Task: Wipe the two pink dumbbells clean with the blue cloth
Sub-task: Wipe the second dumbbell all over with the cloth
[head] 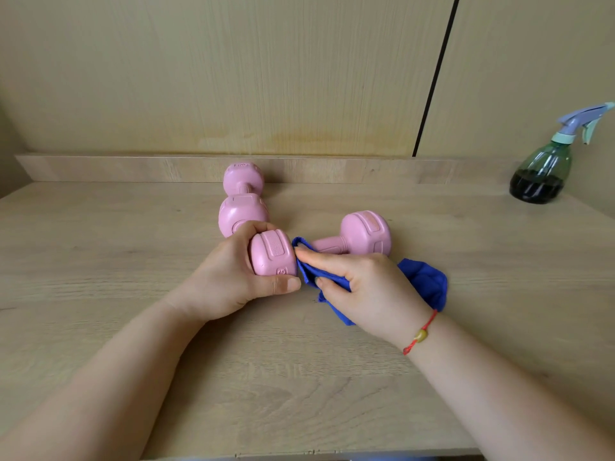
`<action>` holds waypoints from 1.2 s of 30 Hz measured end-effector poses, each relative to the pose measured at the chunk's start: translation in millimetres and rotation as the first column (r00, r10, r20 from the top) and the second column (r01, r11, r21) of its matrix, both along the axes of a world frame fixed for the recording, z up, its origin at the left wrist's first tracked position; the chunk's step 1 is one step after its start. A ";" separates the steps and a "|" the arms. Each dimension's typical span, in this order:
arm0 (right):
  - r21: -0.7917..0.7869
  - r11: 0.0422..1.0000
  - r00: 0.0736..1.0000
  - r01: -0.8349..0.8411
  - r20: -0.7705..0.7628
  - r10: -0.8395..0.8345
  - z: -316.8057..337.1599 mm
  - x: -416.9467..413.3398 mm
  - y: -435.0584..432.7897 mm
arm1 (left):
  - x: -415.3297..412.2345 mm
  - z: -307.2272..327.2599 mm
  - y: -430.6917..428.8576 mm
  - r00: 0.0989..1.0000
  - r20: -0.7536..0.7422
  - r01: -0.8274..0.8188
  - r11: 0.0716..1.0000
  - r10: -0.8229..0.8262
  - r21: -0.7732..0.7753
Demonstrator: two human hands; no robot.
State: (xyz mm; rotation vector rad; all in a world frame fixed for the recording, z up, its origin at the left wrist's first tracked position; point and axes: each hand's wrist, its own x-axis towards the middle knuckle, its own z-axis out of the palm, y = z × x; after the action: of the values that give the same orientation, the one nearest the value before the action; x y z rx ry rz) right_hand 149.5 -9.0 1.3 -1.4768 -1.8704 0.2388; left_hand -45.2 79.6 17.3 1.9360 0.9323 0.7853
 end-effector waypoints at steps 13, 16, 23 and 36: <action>0.320 0.925 0.975 0.206 -0.154 -0.163 27.3 41.4 -17.5 | -25.6 13.6 9.8 0.991 -0.131 -0.013 1.000 0.010 -0.021; 0.224 0.924 0.921 0.309 -0.311 -0.233 39.8 53.2 -17.7 | -28.8 19.0 8.2 0.987 -0.159 -0.018 1.000 0.017 -0.007; 0.086 0.916 0.857 0.393 -0.395 -0.331 44.2 65.4 7.8 | -29.9 27.4 1.6 0.924 -0.382 0.041 0.991 0.012 0.131; -0.130 0.990 0.748 0.046 -0.653 -0.121 21.3 55.4 18.7 | 57.5 -6.8 -14.0 0.706 -0.464 0.293 0.376 0.535 0.879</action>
State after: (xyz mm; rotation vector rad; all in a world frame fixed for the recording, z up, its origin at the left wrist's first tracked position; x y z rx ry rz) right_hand 204.9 9.7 22.6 -1.3023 -1.2198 0.7303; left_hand 12.3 65.5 10.5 3.4326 1.2397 0.7029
